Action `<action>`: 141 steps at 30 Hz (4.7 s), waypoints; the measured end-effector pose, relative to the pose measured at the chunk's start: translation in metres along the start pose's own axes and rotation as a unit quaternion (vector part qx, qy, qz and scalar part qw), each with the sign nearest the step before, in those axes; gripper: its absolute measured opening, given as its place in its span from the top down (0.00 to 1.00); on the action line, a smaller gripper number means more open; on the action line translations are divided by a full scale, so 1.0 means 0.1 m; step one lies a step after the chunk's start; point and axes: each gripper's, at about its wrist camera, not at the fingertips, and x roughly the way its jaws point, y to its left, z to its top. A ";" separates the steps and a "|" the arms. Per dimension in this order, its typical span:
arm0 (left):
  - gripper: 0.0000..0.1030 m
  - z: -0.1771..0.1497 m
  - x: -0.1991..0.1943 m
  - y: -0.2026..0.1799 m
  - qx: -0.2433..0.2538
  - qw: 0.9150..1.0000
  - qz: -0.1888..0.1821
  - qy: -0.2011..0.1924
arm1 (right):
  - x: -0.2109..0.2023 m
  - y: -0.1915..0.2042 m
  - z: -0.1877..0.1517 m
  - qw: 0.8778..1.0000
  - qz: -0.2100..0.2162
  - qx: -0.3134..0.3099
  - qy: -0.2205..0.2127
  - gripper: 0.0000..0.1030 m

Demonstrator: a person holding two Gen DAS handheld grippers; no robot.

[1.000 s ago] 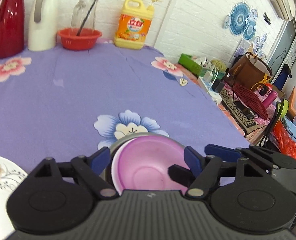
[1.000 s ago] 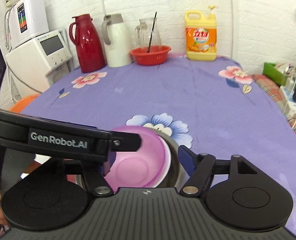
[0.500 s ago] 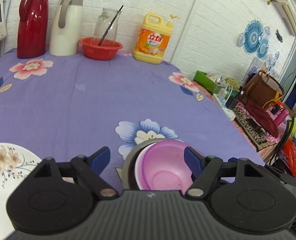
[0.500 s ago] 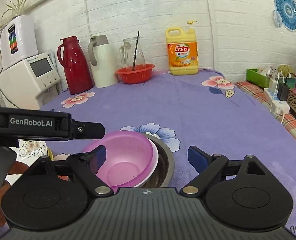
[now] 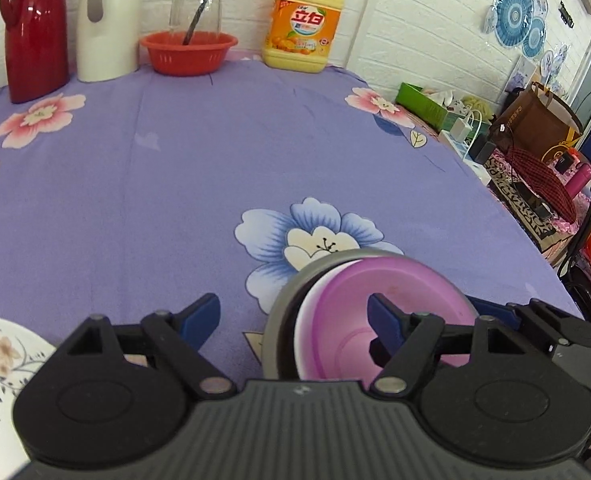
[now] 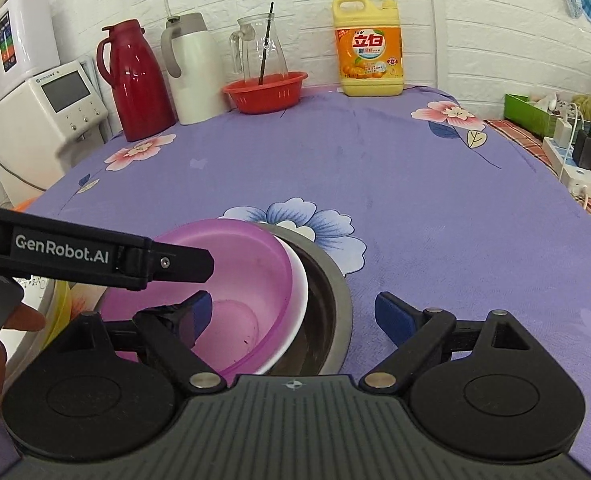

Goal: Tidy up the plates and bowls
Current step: 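Grip the steel bowl rim with both tools and lift the nested bowls, then lower the nested bowls with both tools onto the plate stack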

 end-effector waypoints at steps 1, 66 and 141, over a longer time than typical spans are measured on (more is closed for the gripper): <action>0.27 0.00 0.01 0.00 0.000 1.000 -0.002 0.002 | 0.01 0.00 -0.01 1.000 0.001 0.002 0.002 0.00; 0.42 -0.16 -1.04 0.50 -0.075 0.993 0.023 -0.088 | -0.24 1.11 0.24 0.992 0.087 -0.063 -0.059 0.00; 0.29 -1.52 -1.78 0.18 -0.067 0.981 0.139 -0.117 | -0.90 0.85 -0.70 0.997 0.054 0.003 -0.055 0.00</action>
